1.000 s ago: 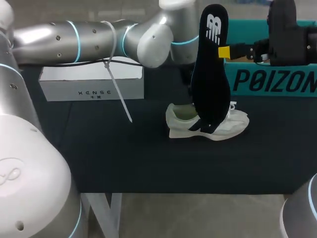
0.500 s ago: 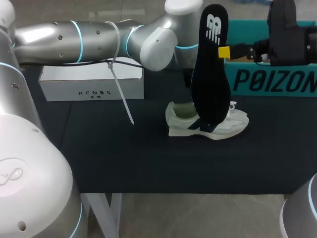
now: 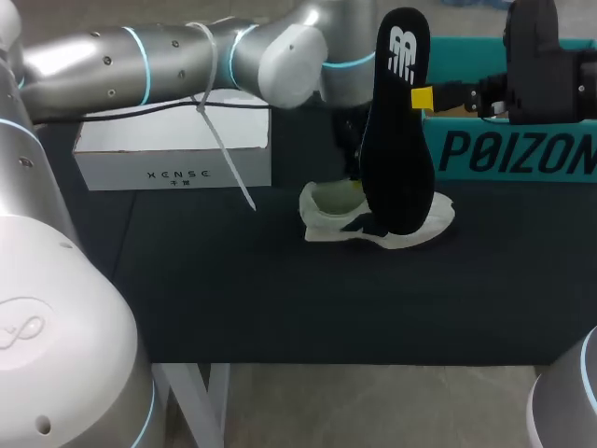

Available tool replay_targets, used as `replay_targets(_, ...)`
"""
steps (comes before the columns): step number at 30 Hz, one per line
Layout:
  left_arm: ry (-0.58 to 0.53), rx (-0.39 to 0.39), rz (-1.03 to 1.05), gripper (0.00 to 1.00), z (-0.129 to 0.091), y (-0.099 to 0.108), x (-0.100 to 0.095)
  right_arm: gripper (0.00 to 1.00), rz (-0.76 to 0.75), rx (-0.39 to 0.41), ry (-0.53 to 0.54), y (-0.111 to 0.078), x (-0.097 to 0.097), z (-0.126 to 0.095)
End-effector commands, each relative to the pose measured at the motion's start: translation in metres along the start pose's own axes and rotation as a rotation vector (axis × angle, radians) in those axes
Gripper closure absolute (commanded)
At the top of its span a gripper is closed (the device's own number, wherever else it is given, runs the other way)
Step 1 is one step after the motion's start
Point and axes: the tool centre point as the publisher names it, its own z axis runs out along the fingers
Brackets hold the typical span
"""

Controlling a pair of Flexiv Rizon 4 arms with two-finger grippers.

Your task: Take the shoe out of the shoebox, open the shoe tongue, remove and reinsert the insole, then place the shoe into the shoebox

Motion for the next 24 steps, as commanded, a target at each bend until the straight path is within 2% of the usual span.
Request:
replay_targets(1, 0.226, 0.001, 0.455, 1.0, -0.021, 0.003, -0.012, 1.0, 0.002, -0.001, -0.004, -0.001, 0.001, 0.002)
replay_targets(5, 0.195, -0.065, 0.442, 1.0, -0.026, -0.006, -0.019, 1.0, 0.002, -0.001, -0.004, -0.001, 0.001, 0.002)
replay_targets(7, 0.18, -0.038, 0.472, 1.0, -0.029, -0.01, -0.018, 1.0, 0.002, -0.001, -0.004, -0.001, 0.001, 0.002)
replay_targets(9, 0.195, -0.013, 0.535, 1.0, -0.029, -0.013, -0.015, 1.0, 0.002, -0.001, -0.004, -0.001, 0.001, 0.002)
replay_targets(12, 0.223, -0.046, 0.661, 1.0, -0.027, -0.016, -0.012, 1.0, 0.002, -0.001, -0.004, -0.001, 0.001, 0.002)
replay_targets(16, 0.236, -0.05, 0.898, 1.0, -0.03, -0.015, -0.002, 1.0, 0.002, -0.001, -0.004, -0.001, 0.001, 0.002)
replay_targets(18, 0.244, -0.094, 1.003, 1.0, -0.033, -0.012, 0.002, 1.0, 0.002, -0.001, -0.004, -0.001, 0.001, 0.002)
replay_targets(24, 0.251, -0.162, 1.146, 1.0, -0.043, -0.011, 0.004, 1.0, 0.002, -0.001, -0.004, -0.001, 0.001, 0.002)
